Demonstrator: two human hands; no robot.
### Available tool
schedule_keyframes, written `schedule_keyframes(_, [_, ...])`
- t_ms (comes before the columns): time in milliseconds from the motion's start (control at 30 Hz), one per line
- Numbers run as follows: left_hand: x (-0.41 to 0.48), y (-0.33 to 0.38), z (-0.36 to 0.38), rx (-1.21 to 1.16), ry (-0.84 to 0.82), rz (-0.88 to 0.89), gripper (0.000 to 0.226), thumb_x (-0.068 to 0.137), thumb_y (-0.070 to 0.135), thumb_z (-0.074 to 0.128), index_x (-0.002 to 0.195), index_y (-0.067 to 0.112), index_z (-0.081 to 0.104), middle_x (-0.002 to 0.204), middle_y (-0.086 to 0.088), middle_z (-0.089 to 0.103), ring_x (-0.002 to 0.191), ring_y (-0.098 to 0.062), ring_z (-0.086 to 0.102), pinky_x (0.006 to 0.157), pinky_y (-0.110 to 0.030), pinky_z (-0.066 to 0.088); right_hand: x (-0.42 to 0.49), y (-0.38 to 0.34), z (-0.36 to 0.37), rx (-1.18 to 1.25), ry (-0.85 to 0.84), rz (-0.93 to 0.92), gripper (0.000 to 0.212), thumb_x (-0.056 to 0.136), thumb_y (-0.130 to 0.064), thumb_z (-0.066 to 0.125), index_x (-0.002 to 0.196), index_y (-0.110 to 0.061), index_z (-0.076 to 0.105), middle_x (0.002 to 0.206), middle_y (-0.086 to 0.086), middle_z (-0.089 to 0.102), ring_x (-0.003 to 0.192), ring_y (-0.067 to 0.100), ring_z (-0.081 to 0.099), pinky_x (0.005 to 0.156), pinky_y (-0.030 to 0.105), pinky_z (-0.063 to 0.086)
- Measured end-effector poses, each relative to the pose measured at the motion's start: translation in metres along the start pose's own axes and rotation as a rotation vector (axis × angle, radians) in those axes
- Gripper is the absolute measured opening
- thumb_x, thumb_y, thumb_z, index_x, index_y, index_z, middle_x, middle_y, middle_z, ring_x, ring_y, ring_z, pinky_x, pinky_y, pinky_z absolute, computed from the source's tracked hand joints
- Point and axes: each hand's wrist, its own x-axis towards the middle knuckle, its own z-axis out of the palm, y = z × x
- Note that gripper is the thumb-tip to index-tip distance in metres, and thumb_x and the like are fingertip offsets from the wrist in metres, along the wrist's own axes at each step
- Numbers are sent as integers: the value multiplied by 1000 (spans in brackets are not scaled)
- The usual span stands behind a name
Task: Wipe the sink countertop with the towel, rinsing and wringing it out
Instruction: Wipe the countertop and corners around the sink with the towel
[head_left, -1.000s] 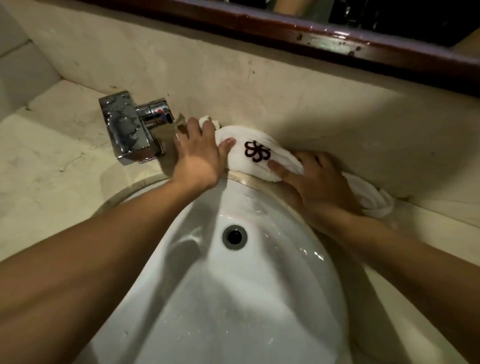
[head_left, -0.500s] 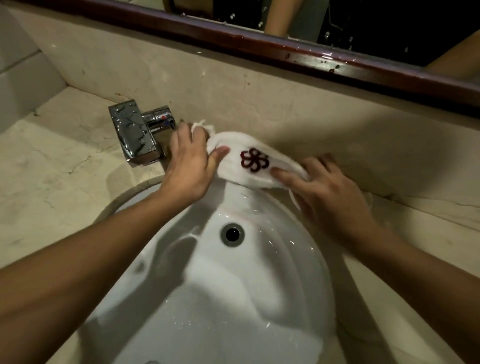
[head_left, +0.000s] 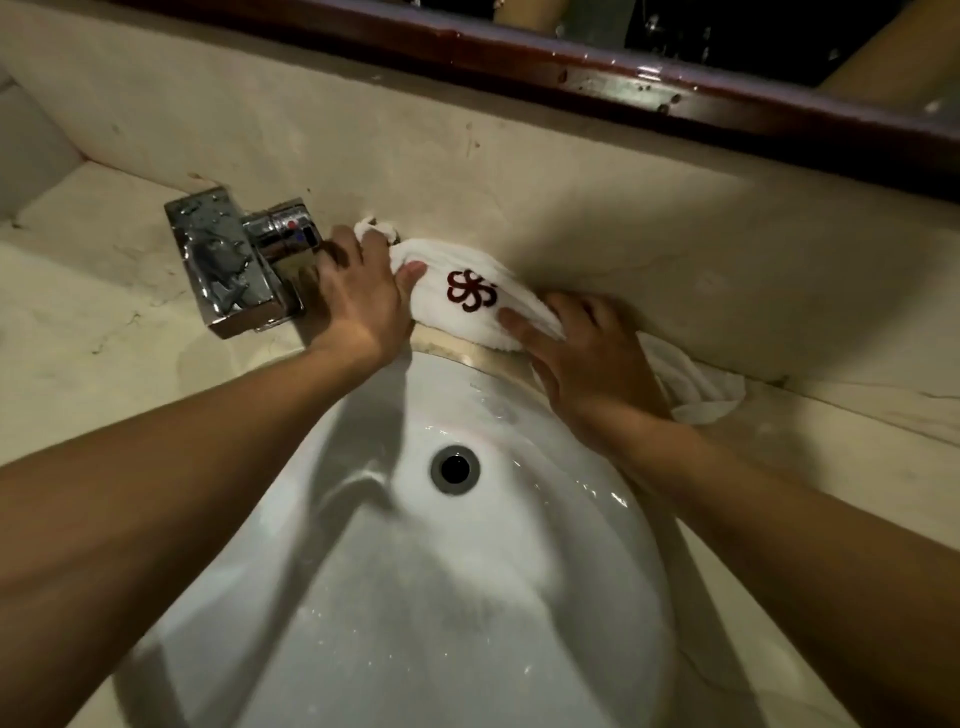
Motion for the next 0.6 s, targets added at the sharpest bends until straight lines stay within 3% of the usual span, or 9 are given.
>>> schedule_keyframes(67, [-15, -1, -3, -98, -8, -35, 57, 108, 53, 32, 143, 8, 39, 157, -24, 26, 142, -45, 26, 113, -60, 32, -6, -4, -8, 29, -43, 4, 50, 97, -38, 36, 142, -34, 58, 135, 13, 56, 116, 40, 46, 96, 53, 48])
schedule_keyframes(167, [-46, -4, -8, -124, 15, 40, 56, 106, 53, 33, 134, 6, 44, 145, -23, 36, 137, -41, 29, 94, -62, 47, -27, -6, -24, 72, -52, -60, 43, 100, -30, 49, 142, -32, 57, 138, 14, 55, 117, 40, 49, 90, 45, 52])
schedule_keyframes(300, [-71, 1, -16, -70, 9, 133, 64, 101, 60, 32, 131, 7, 50, 133, -23, 46, 123, -43, 41, 94, -59, 40, -65, 4, -47, 102, -114, -87, 41, 100, -24, 57, 140, -31, 59, 131, 15, 59, 114, 38, 51, 81, 43, 56])
schedule_keyframes(433, [-76, 55, -11, -181, 77, 255, 60, 102, 57, 36, 128, 5, 53, 128, -25, 48, 118, -44, 45, 96, -55, 35, -100, 41, -74, 75, 36, 9, 39, 99, -23, 52, 136, -22, 65, 110, 20, 62, 100, 40, 58, 73, 43, 54])
schedule_keyframes(533, [-81, 122, 4, -194, 98, 300, 57, 105, 58, 39, 130, 8, 51, 130, -22, 48, 117, -42, 46, 94, -53, 38, -129, 93, -93, -47, 87, 87, 44, 97, -16, 58, 140, -24, 62, 127, 21, 59, 115, 43, 50, 87, 49, 54])
schedule_keyframes(600, [-94, 162, 23, -151, 37, 242, 58, 102, 61, 42, 133, 12, 49, 134, -20, 46, 120, -41, 45, 96, -51, 36, -151, 124, -97, -124, 16, 162, 49, 96, -28, 53, 144, -33, 56, 141, 13, 52, 126, 38, 43, 99, 53, 50])
